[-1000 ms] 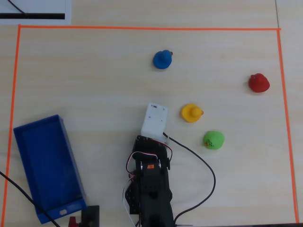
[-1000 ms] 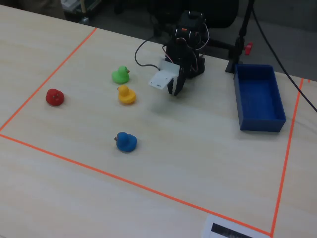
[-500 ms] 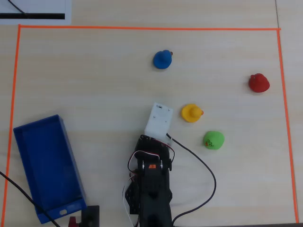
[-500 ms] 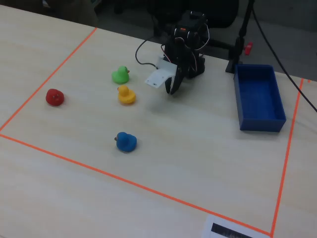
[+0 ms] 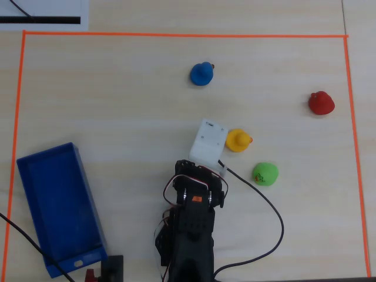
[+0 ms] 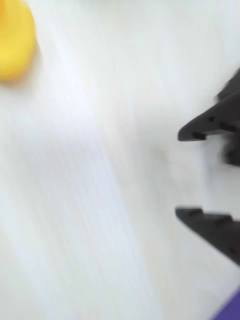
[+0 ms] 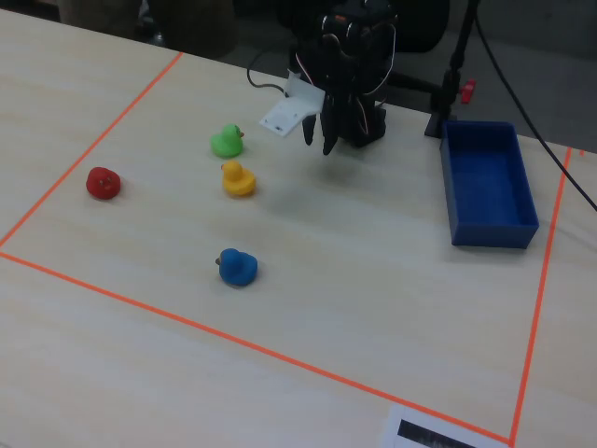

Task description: Grasp green duck and put it into box.

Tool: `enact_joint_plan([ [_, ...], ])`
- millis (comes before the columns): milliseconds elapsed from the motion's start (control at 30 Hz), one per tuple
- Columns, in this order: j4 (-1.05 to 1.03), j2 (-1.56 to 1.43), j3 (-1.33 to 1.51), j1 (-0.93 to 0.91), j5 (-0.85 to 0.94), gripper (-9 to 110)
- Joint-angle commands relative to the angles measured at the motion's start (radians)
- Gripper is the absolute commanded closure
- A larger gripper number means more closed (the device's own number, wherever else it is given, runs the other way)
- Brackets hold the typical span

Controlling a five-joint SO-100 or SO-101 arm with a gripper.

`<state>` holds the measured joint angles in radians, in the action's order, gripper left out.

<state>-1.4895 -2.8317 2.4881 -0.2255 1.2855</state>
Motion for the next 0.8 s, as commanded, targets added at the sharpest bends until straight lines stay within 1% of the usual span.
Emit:
enact_joint_plan([
  [0, -0.072, 0.213, -0.419, -0.141, 0.097, 68],
  [167, -0.091, 0.413, -0.666, -0.383, 0.255, 65],
  [300, -0.089, 0.514, -0.744, -0.551, 0.367, 65],
  [433, -0.071, 0.589, -0.735, -0.667, 0.448, 65],
  [600, -0.051, 0.664, -0.689, -0.762, 0.518, 64],
  [767, 0.077, 0.733, -0.577, -0.793, 0.526, 63],
])
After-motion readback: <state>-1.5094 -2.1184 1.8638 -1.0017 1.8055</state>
